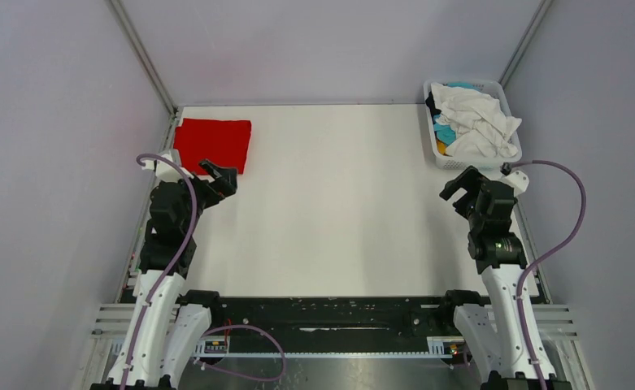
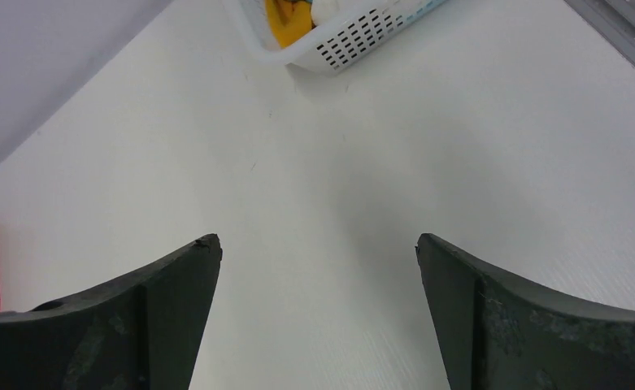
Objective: Fold and stack the t-shirts
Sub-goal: Grab crumpled tshirt from bin with the right arm
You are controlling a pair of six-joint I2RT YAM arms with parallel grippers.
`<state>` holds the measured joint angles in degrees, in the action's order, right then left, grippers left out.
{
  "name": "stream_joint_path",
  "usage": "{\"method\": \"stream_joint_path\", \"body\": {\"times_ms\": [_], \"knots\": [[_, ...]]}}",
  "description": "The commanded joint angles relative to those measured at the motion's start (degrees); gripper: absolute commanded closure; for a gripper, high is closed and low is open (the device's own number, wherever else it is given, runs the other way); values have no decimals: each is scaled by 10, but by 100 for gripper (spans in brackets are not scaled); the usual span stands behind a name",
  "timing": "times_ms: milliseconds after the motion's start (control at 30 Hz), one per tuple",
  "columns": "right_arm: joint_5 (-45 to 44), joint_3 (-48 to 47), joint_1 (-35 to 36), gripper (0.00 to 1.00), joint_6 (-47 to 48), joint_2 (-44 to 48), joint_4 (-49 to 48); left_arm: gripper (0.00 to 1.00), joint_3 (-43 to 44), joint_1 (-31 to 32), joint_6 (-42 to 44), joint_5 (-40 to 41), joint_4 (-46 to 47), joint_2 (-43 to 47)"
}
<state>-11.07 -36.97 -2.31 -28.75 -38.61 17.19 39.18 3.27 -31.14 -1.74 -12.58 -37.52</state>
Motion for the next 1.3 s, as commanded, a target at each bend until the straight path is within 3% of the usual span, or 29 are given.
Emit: {"method": "stream_joint_path", "body": {"times_ms": [0, 167, 367, 533, 700, 933, 1200, 1267], "knots": [[-5, -54, -1, 1, 15, -36, -6, 1, 9, -2, -8, 15, 12, 15], [18, -95, -2, 2, 48, -119, -74, 1, 1, -2, -7, 34, 16, 12], [-44, -277, -16, 2, 72, -348, -61, 1, -12, -2, -5, 58, 22, 12], [-38, -445, -47, 2, 80, -521, -54, 1, -28, -2, -15, 61, 52, 9], [-57, -547, -62, 2, 82, -645, -76, 1, -32, -2, -19, 62, 69, -1], [-46, -690, -72, 2, 91, -803, -36, 1, -30, -2, -26, 58, 79, -29], [27, -865, -74, 21, 66, -935, 40, 1, -25, -2, -25, 66, 68, -42], [41, -901, -74, 38, 60, -959, 64, 1, -25, -2, -25, 73, 63, -40]]}}
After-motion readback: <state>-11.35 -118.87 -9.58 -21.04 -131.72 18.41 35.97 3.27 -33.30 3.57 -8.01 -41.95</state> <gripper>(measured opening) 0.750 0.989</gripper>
